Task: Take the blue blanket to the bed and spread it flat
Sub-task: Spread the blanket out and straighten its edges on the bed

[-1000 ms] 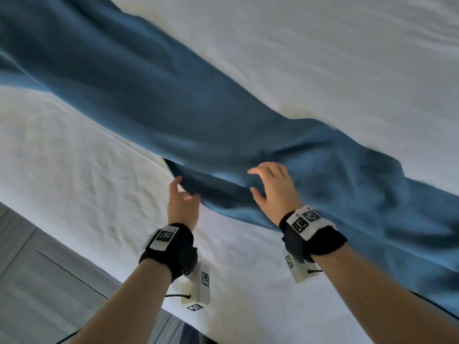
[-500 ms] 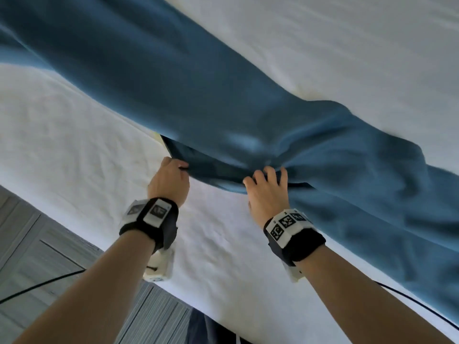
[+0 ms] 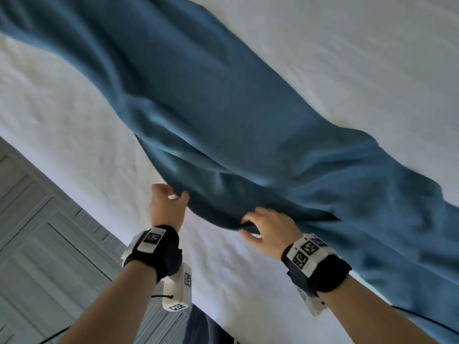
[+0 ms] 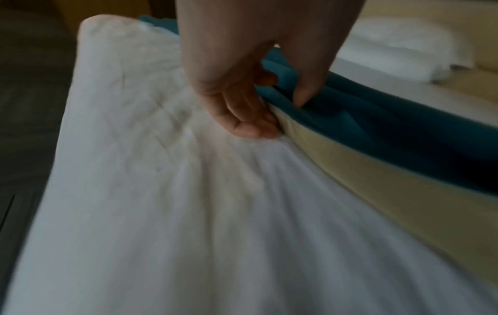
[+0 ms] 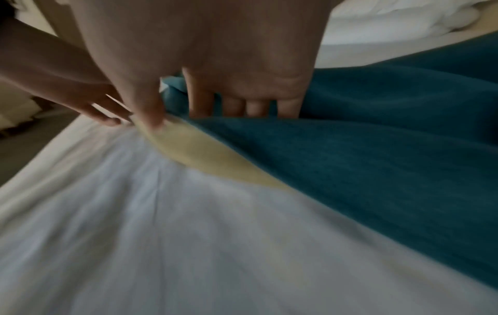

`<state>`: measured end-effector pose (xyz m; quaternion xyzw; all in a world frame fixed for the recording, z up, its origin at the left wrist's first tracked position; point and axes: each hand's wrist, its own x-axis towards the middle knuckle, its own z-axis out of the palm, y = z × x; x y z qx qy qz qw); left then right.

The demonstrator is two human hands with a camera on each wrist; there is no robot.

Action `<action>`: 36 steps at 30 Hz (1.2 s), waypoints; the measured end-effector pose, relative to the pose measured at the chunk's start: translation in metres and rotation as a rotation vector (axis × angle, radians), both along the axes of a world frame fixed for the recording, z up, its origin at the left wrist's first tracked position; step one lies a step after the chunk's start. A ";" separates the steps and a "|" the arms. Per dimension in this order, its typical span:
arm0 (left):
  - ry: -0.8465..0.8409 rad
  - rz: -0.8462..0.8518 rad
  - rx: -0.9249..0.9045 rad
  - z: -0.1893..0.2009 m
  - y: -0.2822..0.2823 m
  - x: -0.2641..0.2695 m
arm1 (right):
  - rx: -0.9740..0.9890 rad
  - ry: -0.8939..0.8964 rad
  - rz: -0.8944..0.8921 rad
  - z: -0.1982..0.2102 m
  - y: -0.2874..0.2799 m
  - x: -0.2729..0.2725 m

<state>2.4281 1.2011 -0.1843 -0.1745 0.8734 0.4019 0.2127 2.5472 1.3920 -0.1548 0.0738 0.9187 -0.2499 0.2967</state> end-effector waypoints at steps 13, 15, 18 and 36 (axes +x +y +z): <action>-0.003 0.194 0.108 -0.023 -0.009 -0.049 | 0.368 0.011 -0.271 -0.026 0.046 -0.126; 0.023 0.154 0.010 -0.024 -0.027 -0.040 | 0.375 0.012 -0.190 -0.031 0.043 -0.130; 0.024 0.136 -0.072 -0.023 -0.047 -0.029 | 0.394 0.045 -0.123 -0.027 0.050 -0.135; -0.048 0.220 0.037 -0.022 -0.013 -0.044 | 0.441 -0.100 -0.395 -0.031 0.104 -0.172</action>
